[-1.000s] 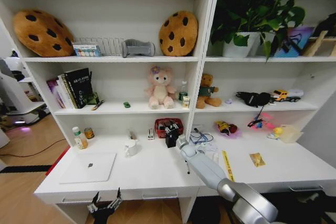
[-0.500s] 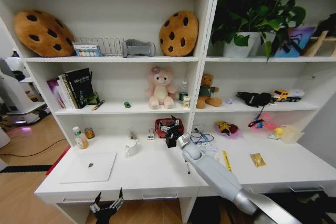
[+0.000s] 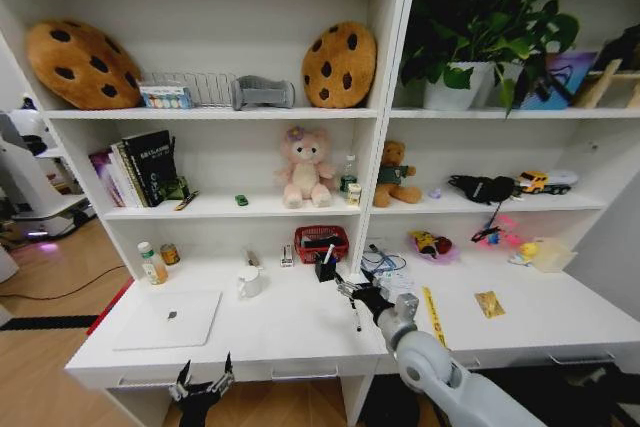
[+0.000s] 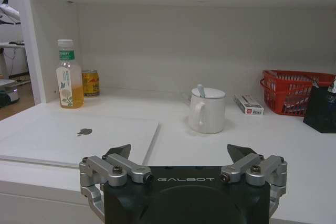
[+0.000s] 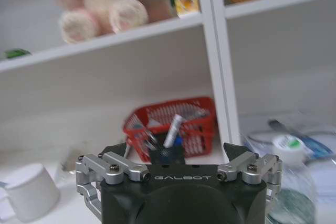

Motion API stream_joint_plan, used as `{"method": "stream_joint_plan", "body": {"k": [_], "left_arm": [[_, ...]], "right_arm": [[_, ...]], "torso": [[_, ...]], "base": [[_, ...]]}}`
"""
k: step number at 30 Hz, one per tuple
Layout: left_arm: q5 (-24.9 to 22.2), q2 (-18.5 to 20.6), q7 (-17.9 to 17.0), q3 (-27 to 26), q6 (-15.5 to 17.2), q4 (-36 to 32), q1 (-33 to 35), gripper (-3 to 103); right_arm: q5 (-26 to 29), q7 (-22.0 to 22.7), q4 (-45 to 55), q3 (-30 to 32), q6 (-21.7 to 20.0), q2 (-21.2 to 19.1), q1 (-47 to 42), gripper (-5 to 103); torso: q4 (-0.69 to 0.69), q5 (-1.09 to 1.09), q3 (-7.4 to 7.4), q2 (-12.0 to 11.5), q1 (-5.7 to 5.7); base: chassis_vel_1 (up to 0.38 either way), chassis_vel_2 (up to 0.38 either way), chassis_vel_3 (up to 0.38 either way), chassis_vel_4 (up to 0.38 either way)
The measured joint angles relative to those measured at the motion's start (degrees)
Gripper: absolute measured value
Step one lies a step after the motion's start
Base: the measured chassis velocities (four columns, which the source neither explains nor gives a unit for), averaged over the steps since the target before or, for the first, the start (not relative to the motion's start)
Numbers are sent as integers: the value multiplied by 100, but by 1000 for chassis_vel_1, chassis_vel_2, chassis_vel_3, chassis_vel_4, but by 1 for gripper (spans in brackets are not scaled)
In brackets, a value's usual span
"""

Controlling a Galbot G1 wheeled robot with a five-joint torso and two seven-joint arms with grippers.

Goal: Organize the objects on the table.

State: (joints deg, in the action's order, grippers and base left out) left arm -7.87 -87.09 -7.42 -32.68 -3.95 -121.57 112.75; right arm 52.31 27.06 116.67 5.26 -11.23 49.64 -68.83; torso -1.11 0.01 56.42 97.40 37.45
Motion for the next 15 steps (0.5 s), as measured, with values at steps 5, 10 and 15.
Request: {"method": "stream_joint_plan", "body": {"k": [5, 10, 15], "left_arm": [[26, -25, 4, 1, -11, -18, 12, 100], [32, -39, 5, -19, -11, -21, 25, 100], [34, -46, 5, -27, -11, 41, 27, 100]], "right_arm": [[164, 88, -399, 69, -398, 101, -4, 100], [204, 85, -832, -124, -563, 244, 273, 100], [333, 133, -1438, -612, -664, 522, 859, 97]], "torso": [[-2, 0, 0, -1, 0], [0, -1, 0, -1, 0], [0, -1, 0, -1, 0]], "base": [[0, 0, 0, 0], [0, 0, 0, 0], [0, 0, 0, 0]]}}
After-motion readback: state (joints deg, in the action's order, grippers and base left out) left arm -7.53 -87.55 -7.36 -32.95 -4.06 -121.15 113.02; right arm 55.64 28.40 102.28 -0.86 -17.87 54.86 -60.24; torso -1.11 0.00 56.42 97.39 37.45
